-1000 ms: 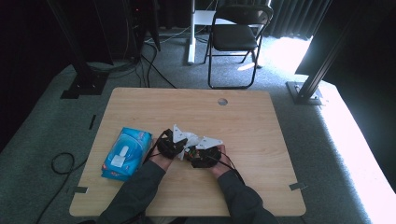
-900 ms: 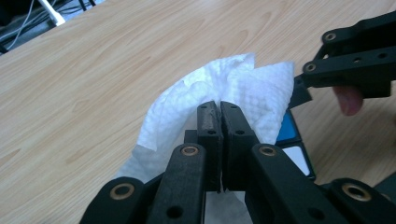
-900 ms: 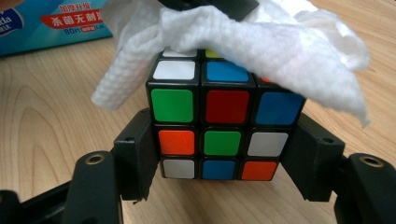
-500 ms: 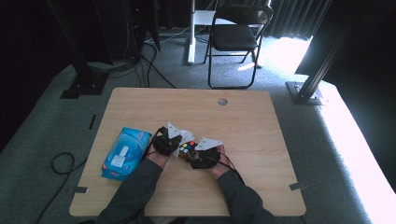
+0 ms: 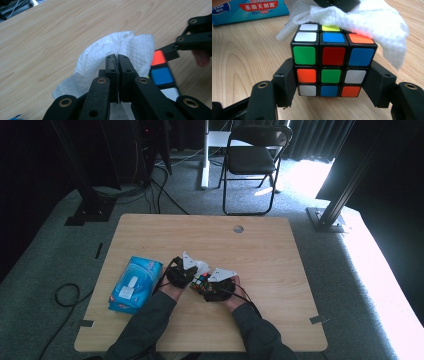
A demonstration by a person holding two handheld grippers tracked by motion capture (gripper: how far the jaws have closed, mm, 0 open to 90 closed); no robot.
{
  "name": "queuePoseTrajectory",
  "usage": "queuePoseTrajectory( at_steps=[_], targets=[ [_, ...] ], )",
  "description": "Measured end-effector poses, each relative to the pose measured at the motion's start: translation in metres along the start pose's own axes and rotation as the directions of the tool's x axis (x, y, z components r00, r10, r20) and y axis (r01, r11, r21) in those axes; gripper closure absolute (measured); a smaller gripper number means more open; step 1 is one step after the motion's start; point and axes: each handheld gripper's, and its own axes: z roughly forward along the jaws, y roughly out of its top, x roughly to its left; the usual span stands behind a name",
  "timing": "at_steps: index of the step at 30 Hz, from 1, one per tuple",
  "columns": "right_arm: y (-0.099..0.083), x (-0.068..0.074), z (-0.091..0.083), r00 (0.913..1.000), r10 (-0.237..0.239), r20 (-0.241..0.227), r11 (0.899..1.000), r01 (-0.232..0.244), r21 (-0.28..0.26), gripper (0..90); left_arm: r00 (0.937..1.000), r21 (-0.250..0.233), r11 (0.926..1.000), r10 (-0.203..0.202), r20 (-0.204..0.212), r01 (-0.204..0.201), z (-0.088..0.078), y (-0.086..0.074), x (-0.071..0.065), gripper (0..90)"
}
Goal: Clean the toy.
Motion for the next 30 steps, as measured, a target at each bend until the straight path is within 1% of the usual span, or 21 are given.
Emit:
queuePoseTrajectory(
  at_steps=[1,4,10,12,13,16,20,23,25,30],
  targets=[
    [0.0,0.0,0.0,1.0,0.0,0.0,1.0,0.0,-0.001,34.1,0.9999,-0.001,1.0,0.009,0.004,-0.009,-0.001,0.001,-0.002,87.8],
    [0.0,0.0,0.0,1.0,0.001,0.003,1.0,-0.001,-0.004,34.1,0.9998,-0.015,0.9998,0.015,0.014,-0.015,-0.002,0.003,-0.008,87.8],
    [0.0,-0.001,0.0,0.9999,0.007,0.008,1.0,-0.007,-0.006,34.1,0.9977,-0.02,0.9982,0.057,0.035,-0.057,-0.005,0.008,-0.019,87.8],
    [0.0,-0.001,-0.001,0.9999,0.007,0.009,1.0,-0.007,-0.005,34.1,0.9975,-0.026,0.998,0.058,0.04,-0.057,-0.006,0.008,-0.021,87.8],
    [0.0,-0.002,-0.001,0.9999,0.011,0.01,1.0,-0.011,-0.006,34.1,0.9968,-0.031,0.9975,0.066,0.046,-0.064,-0.007,0.009,-0.024,87.8],
    [0.0,-0.002,-0.001,0.9998,0.014,0.012,1.0,-0.014,-0.009,34.1,0.9955,-0.033,0.9965,0.079,0.053,-0.077,-0.008,0.011,-0.027,87.8],
    [0.0,-0.002,-0.001,0.9997,0.019,0.013,1.0,-0.019,-0.007,34.1,0.9953,-0.033,0.9966,0.078,0.059,-0.076,-0.007,0.011,-0.026,87.7],
    [0.0,-0.002,-0.001,0.9998,0.015,0.012,1.0,-0.015,-0.006,34.1,0.9954,-0.032,0.9966,0.078,0.056,-0.076,-0.007,0.01,-0.026,87.7],
    [0.0,-0.002,-0.001,0.9998,0.015,0.011,1.0,-0.015,-0.005,34.1,0.9954,-0.029,0.9961,0.085,0.046,-0.084,-0.007,0.01,-0.025,87.7],
    [0.0,-0.002,-0.001,0.9999,0.012,0.011,1.0,-0.012,-0.008,34.1,0.9979,-0.019,0.9981,0.059,0.027,-0.059,-0.006,0.006,-0.016,87.7]
  ],
)
